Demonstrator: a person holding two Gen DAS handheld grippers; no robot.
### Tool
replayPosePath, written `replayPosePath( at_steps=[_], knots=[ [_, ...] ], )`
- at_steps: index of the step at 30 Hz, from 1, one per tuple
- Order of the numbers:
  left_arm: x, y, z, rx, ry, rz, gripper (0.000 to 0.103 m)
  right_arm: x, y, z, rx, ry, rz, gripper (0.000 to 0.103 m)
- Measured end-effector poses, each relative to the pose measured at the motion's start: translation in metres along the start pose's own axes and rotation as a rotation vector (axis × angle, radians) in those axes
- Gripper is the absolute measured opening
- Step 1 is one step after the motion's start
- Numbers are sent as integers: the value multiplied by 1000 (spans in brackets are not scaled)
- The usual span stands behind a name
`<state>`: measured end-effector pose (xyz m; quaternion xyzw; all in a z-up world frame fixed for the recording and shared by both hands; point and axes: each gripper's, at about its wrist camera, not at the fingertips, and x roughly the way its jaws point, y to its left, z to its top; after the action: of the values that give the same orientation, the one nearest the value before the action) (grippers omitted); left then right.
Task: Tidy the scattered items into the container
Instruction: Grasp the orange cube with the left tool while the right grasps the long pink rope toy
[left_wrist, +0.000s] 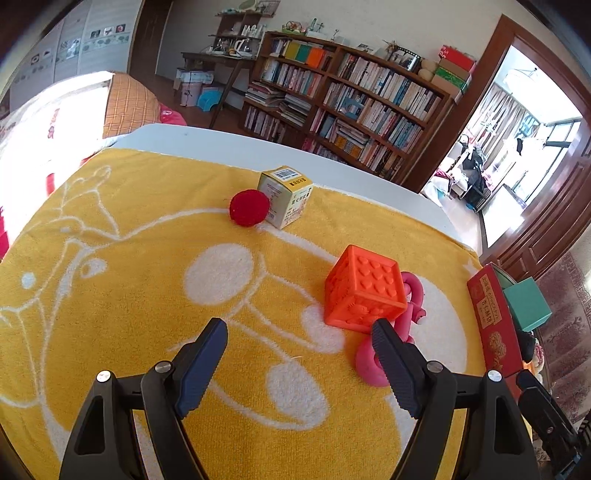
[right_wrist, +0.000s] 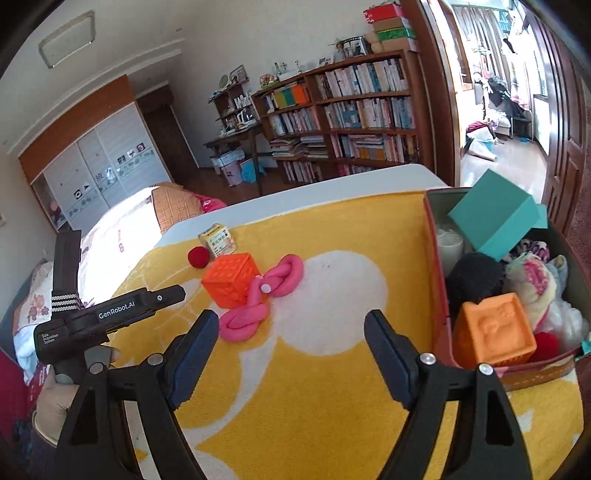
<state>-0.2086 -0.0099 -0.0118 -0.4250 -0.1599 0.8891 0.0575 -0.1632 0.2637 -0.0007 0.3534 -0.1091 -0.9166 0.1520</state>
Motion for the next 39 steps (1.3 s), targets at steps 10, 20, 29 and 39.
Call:
replayPosePath(
  at_steps=[10, 20, 29, 39],
  knots=[
    [-5, 35, 0, -127, -1, -38, 82, 76, 48, -2, -50, 155, -13, 84],
    [-3, 40, -2, -158, 16, -46, 82, 117, 67, -7, -100, 234, -82, 84],
    [2, 39, -4, -146, 13, -33, 82, 124, 59, -11, -120, 237, -161, 53],
    [16, -6, -7, 26, 19, -32, 82, 81, 28, -4, -35, 128, -186, 53]
  ],
)
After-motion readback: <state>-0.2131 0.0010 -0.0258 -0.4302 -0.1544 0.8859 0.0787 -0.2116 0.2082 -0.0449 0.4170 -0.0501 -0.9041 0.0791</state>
